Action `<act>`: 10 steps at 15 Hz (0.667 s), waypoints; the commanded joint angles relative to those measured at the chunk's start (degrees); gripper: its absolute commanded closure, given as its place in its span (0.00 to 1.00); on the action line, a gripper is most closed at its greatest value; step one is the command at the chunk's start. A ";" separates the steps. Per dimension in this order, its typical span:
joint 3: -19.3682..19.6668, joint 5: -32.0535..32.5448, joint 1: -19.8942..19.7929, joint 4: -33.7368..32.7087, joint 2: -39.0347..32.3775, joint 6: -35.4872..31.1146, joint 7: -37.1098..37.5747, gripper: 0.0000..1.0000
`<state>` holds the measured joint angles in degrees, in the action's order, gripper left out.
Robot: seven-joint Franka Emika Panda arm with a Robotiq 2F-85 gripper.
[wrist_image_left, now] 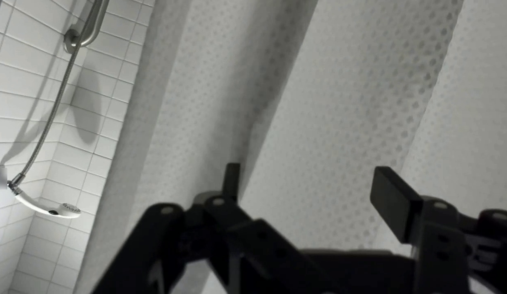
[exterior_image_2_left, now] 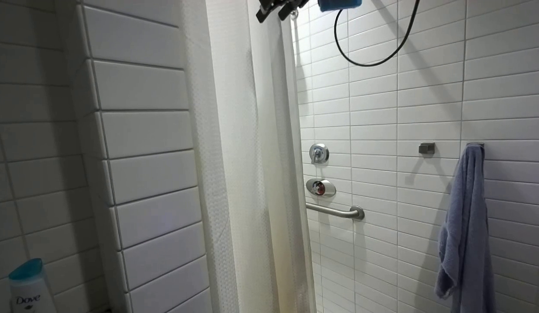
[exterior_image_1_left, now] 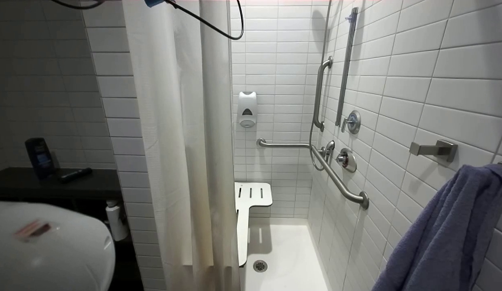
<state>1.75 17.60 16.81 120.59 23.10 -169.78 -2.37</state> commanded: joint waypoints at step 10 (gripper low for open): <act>-3.86 -4.07 -6.67 -2.49 -0.35 4.23 -7.46 0.00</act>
<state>-2.15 16.22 10.61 119.28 24.11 -165.77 -6.77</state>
